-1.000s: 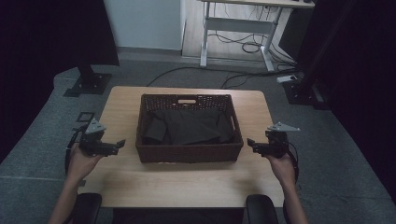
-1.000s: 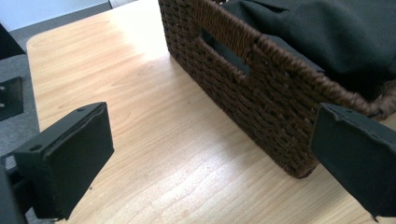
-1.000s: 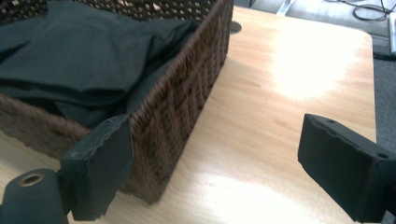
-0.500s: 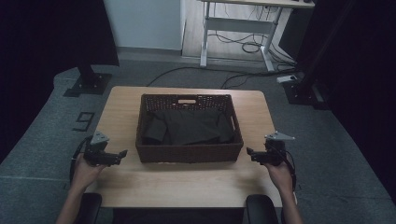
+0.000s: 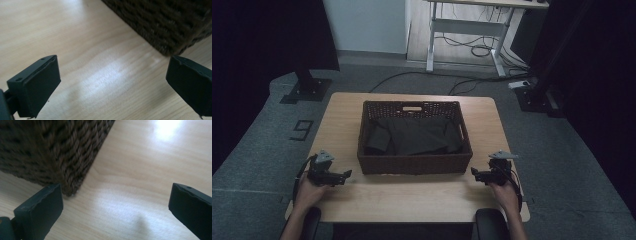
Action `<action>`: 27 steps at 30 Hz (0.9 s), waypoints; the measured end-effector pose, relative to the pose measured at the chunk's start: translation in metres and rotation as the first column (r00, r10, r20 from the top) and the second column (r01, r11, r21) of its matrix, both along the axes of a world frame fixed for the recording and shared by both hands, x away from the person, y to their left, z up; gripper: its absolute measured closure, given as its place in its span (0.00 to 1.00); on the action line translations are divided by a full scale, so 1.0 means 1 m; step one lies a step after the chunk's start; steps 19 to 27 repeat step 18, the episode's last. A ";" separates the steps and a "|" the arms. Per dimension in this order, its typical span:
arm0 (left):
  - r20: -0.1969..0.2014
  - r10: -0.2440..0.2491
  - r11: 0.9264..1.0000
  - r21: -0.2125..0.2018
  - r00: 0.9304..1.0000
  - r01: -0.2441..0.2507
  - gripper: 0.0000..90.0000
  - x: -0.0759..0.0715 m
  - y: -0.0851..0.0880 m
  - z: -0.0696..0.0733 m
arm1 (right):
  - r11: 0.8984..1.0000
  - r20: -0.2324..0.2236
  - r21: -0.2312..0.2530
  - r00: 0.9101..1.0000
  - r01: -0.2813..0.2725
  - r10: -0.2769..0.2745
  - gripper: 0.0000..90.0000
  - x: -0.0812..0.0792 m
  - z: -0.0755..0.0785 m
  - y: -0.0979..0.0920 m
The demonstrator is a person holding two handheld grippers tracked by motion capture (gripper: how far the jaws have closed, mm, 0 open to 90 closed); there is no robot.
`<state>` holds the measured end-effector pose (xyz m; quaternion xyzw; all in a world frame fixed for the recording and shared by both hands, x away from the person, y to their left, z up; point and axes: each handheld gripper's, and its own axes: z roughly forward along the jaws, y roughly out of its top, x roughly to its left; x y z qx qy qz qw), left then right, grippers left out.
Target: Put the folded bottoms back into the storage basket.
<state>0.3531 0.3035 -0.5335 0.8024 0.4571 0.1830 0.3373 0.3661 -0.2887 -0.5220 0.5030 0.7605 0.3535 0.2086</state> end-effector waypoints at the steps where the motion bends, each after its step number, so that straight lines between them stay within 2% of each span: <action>1: -0.005 -0.003 1.000 0.007 1.000 0.003 0.00 0.000 0.000 -0.002 | 1.000 -0.005 -0.001 1.000 -0.002 0.002 0.00 0.000 -0.003 0.001; 4: -0.032 -0.022 0.999 0.036 0.999 0.023 0.00 0.001 -0.002 -0.009 | 1.000 -0.024 -0.002 1.000 -0.006 0.006 0.00 -0.001 -0.013 0.003; 7: -0.057 -0.030 0.998 0.047 0.998 0.033 0.00 0.003 -0.004 -0.013 | 1.000 -0.052 -0.011 0.999 -0.014 0.014 0.00 -0.001 -0.024 0.004; 10: -0.057 -0.037 0.998 0.047 0.998 0.040 0.00 0.004 -0.005 -0.014 | 1.000 -0.065 -0.023 0.998 -0.020 0.018 0.00 -0.001 -0.032 0.006; 12: -0.056 -0.035 0.998 0.045 0.998 0.037 0.00 0.005 -0.005 -0.014 | 0.999 -0.052 -0.046 0.998 -0.022 0.020 0.00 -0.002 -0.033 0.007; 15: -0.057 -0.033 0.998 0.045 0.998 0.035 0.00 0.005 -0.006 -0.014 | 0.999 -0.034 -0.047 0.999 -0.021 0.019 0.00 -0.003 -0.035 0.009; 27: -0.057 -0.031 0.998 0.044 0.998 0.033 0.00 0.006 -0.006 -0.014 | 0.999 -0.033 -0.046 0.999 -0.020 0.018 0.00 -0.003 -0.035 0.009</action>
